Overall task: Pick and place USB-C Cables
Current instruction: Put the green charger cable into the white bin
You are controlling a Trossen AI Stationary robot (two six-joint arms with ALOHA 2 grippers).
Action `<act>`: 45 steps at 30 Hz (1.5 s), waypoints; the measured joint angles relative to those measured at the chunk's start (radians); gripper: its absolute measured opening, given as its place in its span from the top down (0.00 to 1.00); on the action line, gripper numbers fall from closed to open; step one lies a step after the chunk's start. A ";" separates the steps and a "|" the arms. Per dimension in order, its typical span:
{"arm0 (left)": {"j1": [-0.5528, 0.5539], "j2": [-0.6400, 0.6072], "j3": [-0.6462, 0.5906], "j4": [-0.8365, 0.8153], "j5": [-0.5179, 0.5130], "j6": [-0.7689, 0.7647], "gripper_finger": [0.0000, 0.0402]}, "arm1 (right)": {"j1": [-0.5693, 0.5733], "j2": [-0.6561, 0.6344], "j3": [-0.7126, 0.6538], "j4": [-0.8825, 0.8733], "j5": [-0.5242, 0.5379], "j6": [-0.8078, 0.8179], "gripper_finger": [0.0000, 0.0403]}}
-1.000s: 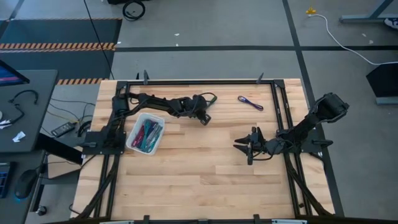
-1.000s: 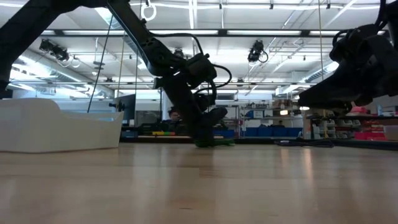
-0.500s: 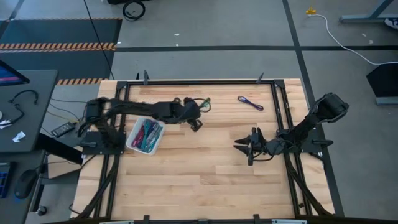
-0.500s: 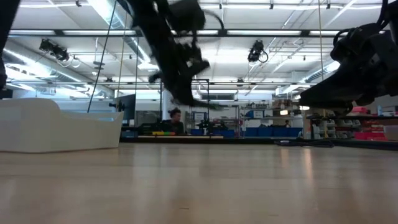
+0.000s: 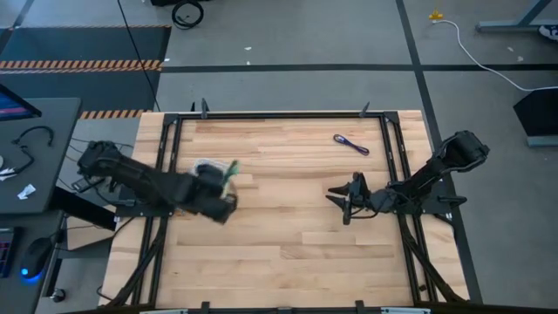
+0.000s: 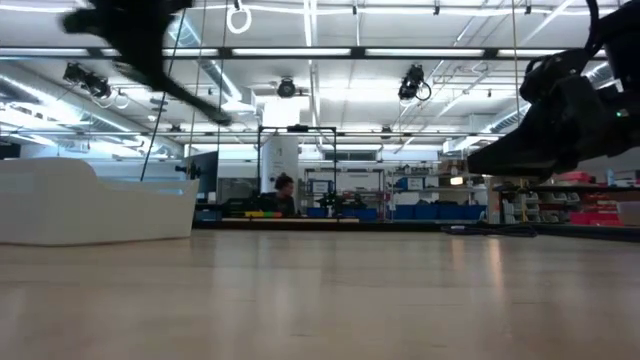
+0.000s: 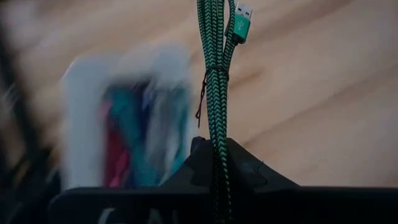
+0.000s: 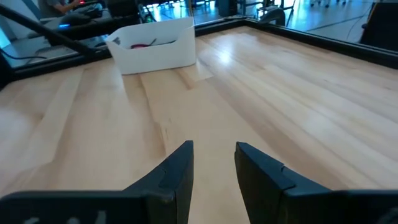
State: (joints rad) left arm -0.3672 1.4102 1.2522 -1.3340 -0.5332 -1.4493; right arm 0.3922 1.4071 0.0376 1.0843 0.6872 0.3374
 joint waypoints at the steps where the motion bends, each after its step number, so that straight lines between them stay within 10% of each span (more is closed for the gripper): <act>1: -0.029 -0.001 0.000 -0.064 0.031 -0.072 0.95 | -0.004 0.000 0.000 0.002 0.000 0.000 0.69; 13: -0.138 0.010 -0.173 -0.111 0.144 -0.402 0.95 | -0.011 0.000 0.000 0.018 0.000 0.001 0.69; 45: 0.063 0.009 -0.514 0.366 0.174 -0.215 0.93 | -0.011 0.000 0.000 0.021 -0.002 0.008 0.69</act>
State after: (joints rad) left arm -0.3038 1.4197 0.7383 -0.9676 -0.3588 -1.6642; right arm 0.3817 1.4067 0.0376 1.1057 0.6857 0.3450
